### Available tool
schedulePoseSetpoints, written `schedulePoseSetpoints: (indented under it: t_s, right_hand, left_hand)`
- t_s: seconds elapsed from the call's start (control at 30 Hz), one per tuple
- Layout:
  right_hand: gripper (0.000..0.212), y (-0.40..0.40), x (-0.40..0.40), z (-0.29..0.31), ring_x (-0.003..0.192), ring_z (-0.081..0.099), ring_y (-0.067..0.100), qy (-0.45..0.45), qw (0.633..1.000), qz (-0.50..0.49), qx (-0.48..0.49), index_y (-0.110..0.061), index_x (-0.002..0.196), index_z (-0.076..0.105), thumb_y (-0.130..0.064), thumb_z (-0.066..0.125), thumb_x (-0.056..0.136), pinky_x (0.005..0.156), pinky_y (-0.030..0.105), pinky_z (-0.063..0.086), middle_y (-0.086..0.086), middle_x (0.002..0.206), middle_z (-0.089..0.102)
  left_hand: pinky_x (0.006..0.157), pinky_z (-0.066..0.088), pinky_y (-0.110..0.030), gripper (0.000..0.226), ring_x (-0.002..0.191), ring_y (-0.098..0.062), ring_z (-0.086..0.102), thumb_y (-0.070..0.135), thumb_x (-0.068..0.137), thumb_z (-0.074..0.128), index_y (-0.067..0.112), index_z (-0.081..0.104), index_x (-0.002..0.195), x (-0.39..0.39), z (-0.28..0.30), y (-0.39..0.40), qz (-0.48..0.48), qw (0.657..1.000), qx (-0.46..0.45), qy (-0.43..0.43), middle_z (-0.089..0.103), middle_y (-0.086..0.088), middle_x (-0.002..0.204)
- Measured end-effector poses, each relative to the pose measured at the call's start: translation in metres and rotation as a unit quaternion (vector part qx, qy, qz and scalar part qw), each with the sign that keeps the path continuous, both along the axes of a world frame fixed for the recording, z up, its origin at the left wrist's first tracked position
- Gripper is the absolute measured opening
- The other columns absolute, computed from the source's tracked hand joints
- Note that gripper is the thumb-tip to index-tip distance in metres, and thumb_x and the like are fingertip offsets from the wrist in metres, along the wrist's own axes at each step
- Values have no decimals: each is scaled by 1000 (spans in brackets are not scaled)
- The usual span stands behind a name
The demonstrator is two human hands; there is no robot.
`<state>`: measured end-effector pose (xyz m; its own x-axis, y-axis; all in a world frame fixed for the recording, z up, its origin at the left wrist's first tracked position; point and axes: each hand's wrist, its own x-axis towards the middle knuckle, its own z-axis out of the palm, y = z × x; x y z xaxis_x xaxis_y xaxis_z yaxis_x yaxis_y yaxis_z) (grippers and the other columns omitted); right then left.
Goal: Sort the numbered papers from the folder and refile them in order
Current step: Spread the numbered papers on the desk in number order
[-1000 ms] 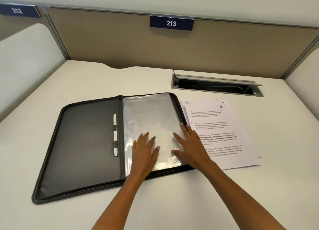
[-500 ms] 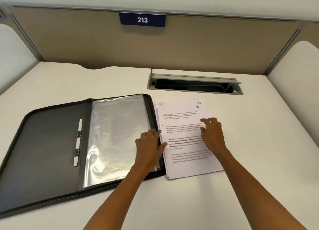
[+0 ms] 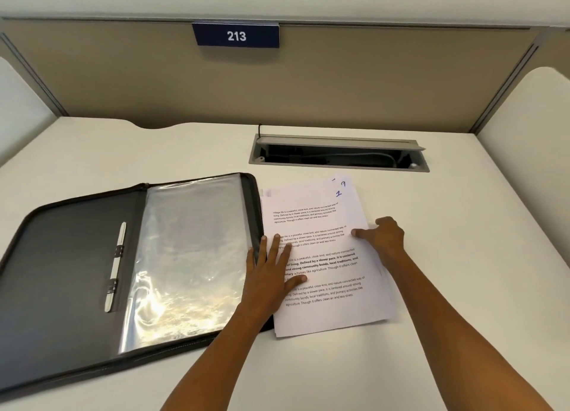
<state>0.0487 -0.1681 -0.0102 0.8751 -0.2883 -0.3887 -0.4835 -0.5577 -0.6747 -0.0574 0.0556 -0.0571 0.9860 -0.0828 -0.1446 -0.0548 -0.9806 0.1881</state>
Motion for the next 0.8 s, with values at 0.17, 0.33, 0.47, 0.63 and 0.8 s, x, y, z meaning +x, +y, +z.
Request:
schedulePoseSetpoints:
  t_s: [0.17,0.33,0.47,0.63,0.8]
  right_hand:
    - [50,6,3,-6,90,64,31,27,995,5,94,3,99,64,-23,87,64,68,32,52,15,97,66]
    - [14,6,-1,0,73,57,25,-35,992,44,110,-3,77,63,-10,75,79,54,24,41,10,78,63]
    - [9,7,-9,13,70,61,25,-111,984,72,116,-4,80,67,-12,71,82,61,28,46,6,75,66]
    - [8,13,-16,43,77,68,36,-172,967,88,167,-7,84,71,-15,71,82,74,47,55,15,83,72]
    - [4,34,-27,89,74,69,28,-227,938,104,241,-15,87,71,-13,69,84,73,40,57,6,83,74]
  left_hand:
    - [108,-20,-39,115,136,-19,-28,84,57,-23,24,4,151,0,-2,1,0,1000,-26,-7,-11,-2,158]
    - [110,-18,-32,102,142,-19,-19,78,70,-18,23,12,151,-1,3,3,18,996,-86,-12,-9,-4,158]
    - [116,8,-30,54,145,-19,8,39,100,35,20,22,148,-1,17,8,107,953,-279,-50,3,-6,158]
    - [110,24,-26,62,138,-15,26,26,96,50,19,18,149,-2,46,30,195,860,-458,-114,25,-5,152]
    - [103,37,-36,83,122,-13,47,38,86,63,28,13,150,-2,88,57,239,742,-626,-14,40,3,145]
